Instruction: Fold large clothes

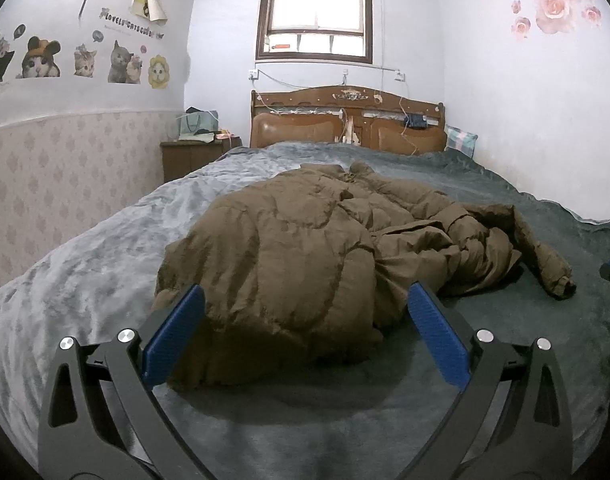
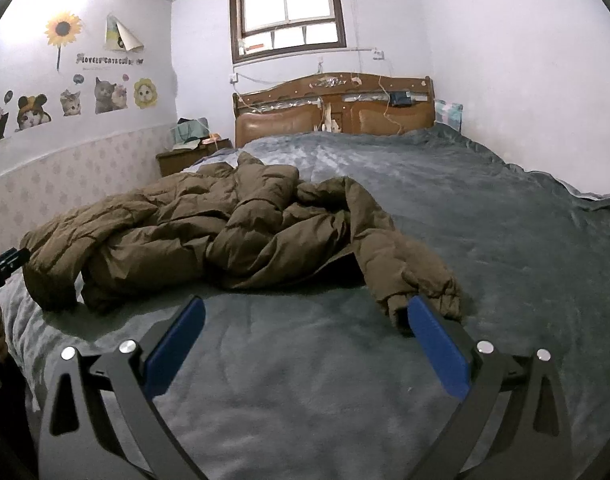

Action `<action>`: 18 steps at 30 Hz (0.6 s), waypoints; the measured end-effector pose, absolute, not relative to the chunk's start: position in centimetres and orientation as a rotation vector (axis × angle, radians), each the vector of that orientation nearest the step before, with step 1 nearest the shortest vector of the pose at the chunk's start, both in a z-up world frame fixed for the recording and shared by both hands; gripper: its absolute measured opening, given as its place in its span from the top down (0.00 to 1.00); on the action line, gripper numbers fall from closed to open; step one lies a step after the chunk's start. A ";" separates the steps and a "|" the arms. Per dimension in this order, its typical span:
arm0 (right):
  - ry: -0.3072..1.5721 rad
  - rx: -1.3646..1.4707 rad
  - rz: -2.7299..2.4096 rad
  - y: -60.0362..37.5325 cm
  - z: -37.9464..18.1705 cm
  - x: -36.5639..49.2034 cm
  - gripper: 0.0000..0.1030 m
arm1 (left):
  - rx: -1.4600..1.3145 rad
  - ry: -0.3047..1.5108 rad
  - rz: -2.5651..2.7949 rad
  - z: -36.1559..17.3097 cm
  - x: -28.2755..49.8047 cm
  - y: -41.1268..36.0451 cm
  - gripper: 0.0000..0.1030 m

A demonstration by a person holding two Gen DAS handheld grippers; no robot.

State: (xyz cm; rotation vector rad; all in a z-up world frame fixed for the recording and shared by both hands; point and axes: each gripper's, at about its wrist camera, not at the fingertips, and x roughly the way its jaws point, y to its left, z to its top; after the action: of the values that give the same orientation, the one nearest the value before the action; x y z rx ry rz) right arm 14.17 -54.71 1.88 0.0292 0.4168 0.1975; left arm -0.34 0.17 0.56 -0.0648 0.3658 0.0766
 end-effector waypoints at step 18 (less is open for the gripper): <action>0.425 0.011 0.189 -54.4 1.6 14.4 0.02 | -0.052 0.364 0.088 0.4 -0.5 -0.1 0.03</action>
State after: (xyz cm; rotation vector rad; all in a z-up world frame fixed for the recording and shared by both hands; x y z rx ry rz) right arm 14.37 -54.39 1.57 0.0112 0.4254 0.1891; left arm -0.46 -0.08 0.42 -0.0523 0.3637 0.0878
